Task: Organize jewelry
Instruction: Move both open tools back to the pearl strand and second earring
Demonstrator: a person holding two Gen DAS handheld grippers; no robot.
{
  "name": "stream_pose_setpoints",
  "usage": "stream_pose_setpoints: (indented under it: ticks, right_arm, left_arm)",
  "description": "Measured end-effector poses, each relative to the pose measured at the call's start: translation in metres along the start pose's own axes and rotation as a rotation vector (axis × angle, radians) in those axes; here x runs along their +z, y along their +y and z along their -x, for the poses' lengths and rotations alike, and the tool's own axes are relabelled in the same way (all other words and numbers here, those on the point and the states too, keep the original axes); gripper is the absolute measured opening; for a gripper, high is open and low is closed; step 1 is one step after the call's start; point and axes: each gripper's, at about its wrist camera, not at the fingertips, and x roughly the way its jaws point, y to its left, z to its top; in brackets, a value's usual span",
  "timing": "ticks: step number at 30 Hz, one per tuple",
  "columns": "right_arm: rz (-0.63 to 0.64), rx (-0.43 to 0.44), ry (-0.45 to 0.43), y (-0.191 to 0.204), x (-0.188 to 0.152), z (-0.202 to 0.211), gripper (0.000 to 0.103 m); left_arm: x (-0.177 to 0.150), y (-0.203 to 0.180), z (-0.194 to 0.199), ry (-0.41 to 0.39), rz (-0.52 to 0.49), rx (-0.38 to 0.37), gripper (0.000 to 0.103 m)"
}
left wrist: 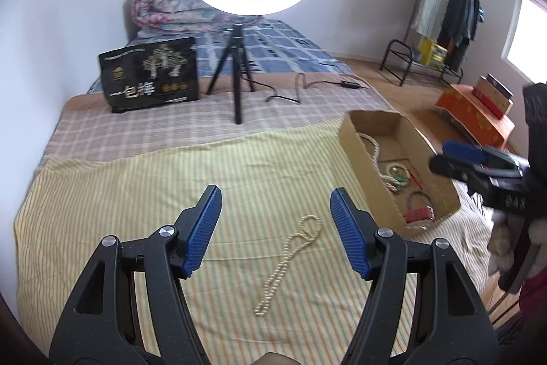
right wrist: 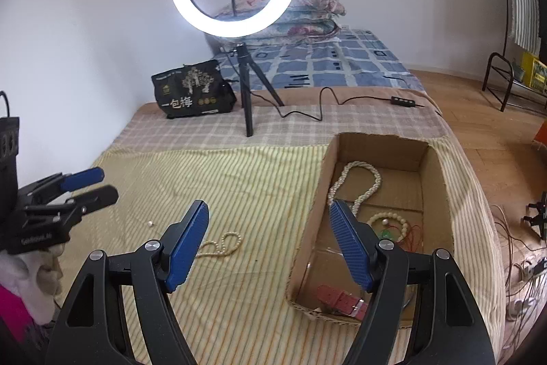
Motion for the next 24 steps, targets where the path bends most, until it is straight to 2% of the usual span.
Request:
stream_pose_setpoints:
  ticks: [6,14,19,22,24]
  right_arm:
    - [0.039,0.072,0.052,0.03,-0.015,-0.016,0.073]
    - [0.061,0.12,0.206,0.065,-0.046,-0.06,0.073]
    - [0.046,0.121,0.281,0.068,-0.058,-0.083,0.073]
    - [0.005,0.124,0.321,0.062,-0.062,-0.096,0.073]
    - [-0.041,0.119,0.346,0.056,-0.064,-0.105,0.073]
  left_arm:
    - [0.001,0.04,0.001,0.007,0.082,0.028,0.068]
    - [-0.013,0.068,-0.016,0.093,0.124,0.04,0.068]
    - [-0.026,0.078,-0.032,0.154,0.142,0.055,0.067]
    - [-0.033,0.084,-0.043,0.199,0.163,0.056,0.058]
    - [-0.038,0.086,-0.048,0.22,0.168,0.052,0.058]
